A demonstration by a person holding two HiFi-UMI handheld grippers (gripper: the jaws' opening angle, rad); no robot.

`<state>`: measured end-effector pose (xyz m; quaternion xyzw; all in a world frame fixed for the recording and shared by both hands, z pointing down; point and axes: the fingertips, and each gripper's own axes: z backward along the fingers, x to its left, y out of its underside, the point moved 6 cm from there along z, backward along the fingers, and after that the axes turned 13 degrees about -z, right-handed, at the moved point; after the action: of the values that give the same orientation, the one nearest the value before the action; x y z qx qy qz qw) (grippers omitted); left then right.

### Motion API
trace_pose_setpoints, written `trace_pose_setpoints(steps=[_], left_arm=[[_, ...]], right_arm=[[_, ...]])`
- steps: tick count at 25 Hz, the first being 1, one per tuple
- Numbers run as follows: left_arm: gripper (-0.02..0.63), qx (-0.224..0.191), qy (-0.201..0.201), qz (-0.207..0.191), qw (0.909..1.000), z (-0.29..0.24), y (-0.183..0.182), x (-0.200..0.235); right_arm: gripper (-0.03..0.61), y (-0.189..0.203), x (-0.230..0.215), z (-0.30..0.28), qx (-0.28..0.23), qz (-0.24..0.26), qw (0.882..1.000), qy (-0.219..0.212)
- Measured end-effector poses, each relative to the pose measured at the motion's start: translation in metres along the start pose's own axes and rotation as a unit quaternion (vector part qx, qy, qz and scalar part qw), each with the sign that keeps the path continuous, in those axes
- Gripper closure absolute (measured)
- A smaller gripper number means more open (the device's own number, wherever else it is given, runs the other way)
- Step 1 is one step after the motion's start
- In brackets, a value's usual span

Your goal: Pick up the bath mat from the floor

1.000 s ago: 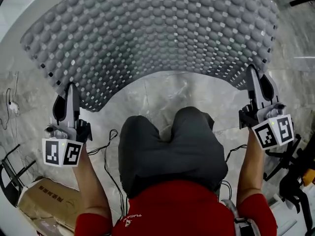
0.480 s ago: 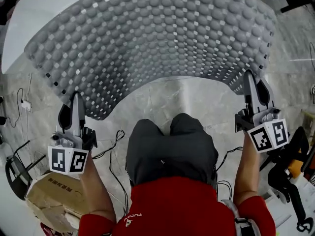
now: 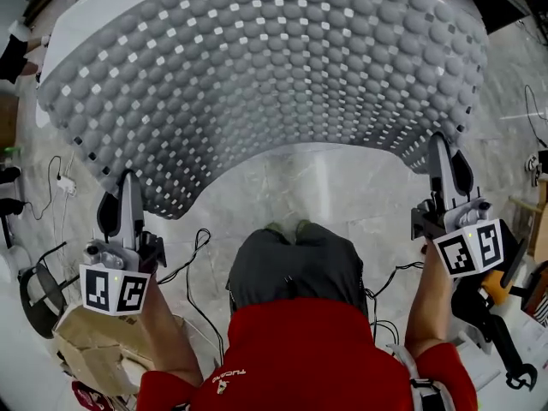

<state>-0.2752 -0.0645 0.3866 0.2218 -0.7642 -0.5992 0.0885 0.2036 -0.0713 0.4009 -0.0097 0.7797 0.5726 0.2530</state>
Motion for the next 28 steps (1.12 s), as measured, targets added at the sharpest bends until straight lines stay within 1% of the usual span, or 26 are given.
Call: trace_pose_setpoints(steps=[3,7,11,14,18,20,21,23,28], left_arm=[[0.565,-0.002,-0.005,0.015,0.9999,-0.003,0.004,-0.002],[0.565,-0.007,-0.003,0.006,1.0,-0.001,0.007,0.004],[0.565,-0.007,-0.006,0.004,1.0,0.002,0.006,0.005],[0.565,0.0,-0.009,0.018,0.9998,0.002,0.006,0.008],[0.565,0.008,-0.003,0.048,0.9988,0.0,0.012,0.01],[0.565,0.008,-0.005,0.057,0.9983,0.0,0.011,0.006],[0.565,0.007,-0.008,0.057,0.9983,0.001,0.011,0.004],[0.565,0.0,-0.014,0.043,0.999,0.004,0.009,-0.001],[0.565,-0.028,-0.03,-0.007,0.9991,-0.002,0.006,0.005]], right_arm=[[0.545,-0.01,-0.008,-0.003,0.009,0.011,1.0,-0.001],[0.545,-0.006,-0.008,-0.004,0.003,0.015,1.0,0.001],[0.545,-0.002,-0.013,-0.005,-0.009,0.003,1.0,-0.003],[0.545,-0.002,-0.017,-0.007,-0.007,-0.011,1.0,-0.007],[0.545,-0.016,-0.014,-0.005,0.021,-0.007,1.0,-0.002],[0.545,-0.021,-0.016,-0.006,0.031,-0.009,0.999,-0.005],[0.545,-0.021,-0.018,-0.007,0.032,-0.012,0.999,-0.008],[0.545,-0.015,-0.023,-0.005,0.025,-0.016,0.999,-0.017],[0.545,0.006,-0.036,-0.021,-0.027,-0.026,0.998,-0.045]])
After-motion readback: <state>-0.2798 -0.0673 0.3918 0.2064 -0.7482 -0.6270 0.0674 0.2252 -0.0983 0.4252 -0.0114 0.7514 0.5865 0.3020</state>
